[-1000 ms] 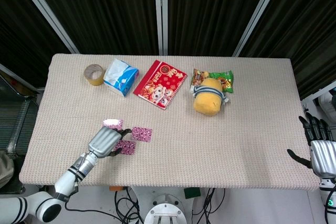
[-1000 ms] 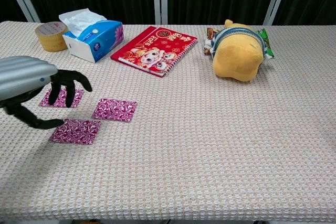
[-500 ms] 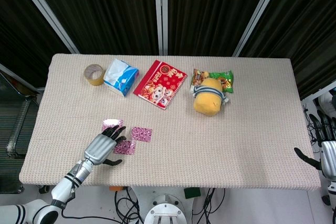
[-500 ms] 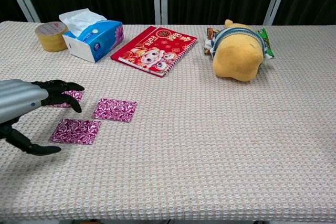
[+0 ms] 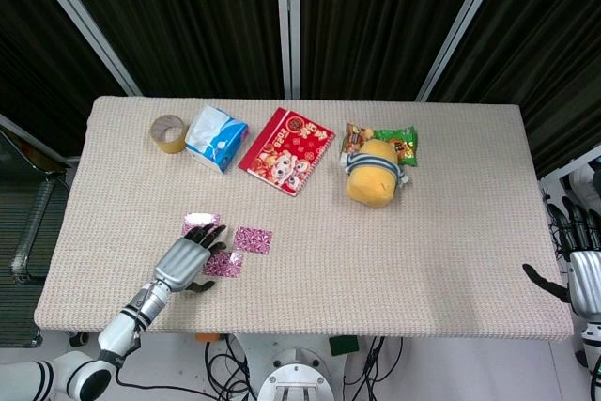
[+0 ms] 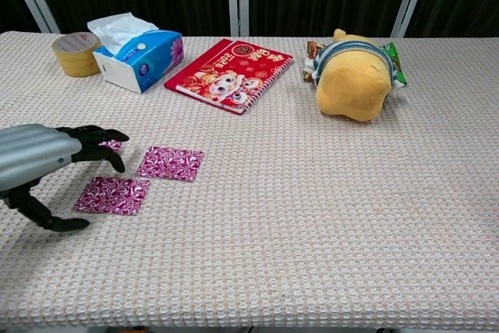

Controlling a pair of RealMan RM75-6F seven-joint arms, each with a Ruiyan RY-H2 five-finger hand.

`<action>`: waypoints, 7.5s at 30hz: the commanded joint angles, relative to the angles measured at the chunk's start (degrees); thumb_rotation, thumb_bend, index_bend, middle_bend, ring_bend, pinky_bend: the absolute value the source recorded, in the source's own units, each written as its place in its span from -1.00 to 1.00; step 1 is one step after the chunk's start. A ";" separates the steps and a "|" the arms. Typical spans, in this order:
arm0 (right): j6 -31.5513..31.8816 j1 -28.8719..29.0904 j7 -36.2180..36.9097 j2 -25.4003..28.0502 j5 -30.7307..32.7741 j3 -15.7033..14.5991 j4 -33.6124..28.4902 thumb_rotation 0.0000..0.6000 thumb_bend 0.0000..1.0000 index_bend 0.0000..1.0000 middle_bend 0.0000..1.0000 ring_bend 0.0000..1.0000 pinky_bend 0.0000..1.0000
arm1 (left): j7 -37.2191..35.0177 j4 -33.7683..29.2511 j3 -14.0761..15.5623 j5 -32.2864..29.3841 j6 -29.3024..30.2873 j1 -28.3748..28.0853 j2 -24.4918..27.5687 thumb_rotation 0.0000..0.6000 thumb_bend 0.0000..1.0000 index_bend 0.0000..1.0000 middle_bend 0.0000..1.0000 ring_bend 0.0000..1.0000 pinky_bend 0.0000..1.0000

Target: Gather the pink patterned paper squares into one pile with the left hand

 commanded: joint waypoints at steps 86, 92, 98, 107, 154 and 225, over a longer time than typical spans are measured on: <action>-0.77 0.27 -3.15 0.26 -0.09 -0.07 -1.91 1.00 -0.35 -1.00 -1.00 -1.00 -1.00 | -23.71 19.82 -5.98 1.07 -9.40 -5.80 0.47 1.00 -0.59 -0.34 -0.91 -1.00 -0.72; -0.45 0.18 -3.00 0.23 -0.11 0.03 -1.64 1.00 -0.35 -1.00 -1.00 -1.00 -1.00 | -23.91 20.13 -5.73 1.37 -9.32 -5.77 0.17 1.00 -0.59 -0.36 -0.91 -1.00 -0.72; -0.59 0.24 -2.82 0.19 0.01 0.06 -1.52 1.00 -0.35 -1.00 -1.00 -1.00 -1.00 | -23.90 19.78 -5.58 1.55 -9.01 -5.63 0.47 1.00 -0.59 -0.41 -0.91 -1.00 -0.72; -0.06 0.17 -1.98 0.22 0.10 0.39 -1.06 1.00 -0.35 -1.00 -1.00 -1.00 -1.00 | -23.72 19.12 -5.45 1.48 -9.09 -5.59 0.93 1.00 -0.59 -0.49 -0.91 -1.00 -0.72; -0.34 -0.21 1.31 0.18 1.78 0.88 0.99 1.00 -0.35 -1.00 -1.00 -1.00 -1.00 | -8.00 10.35 -8.06 -4.32 -12.19 -11.76 -8.04 1.00 -0.59 -0.53 -0.91 -1.00 -0.73; -2.83 0.61 1.77 -1.69 2.49 0.31 2.95 1.00 -0.35 -1.00 -1.00 -1.00 -1.00 | -23.28 17.26 -5.85 0.02 -9.57 -7.46 1.41 1.00 -0.58 -0.20 -0.85 -1.00 -0.72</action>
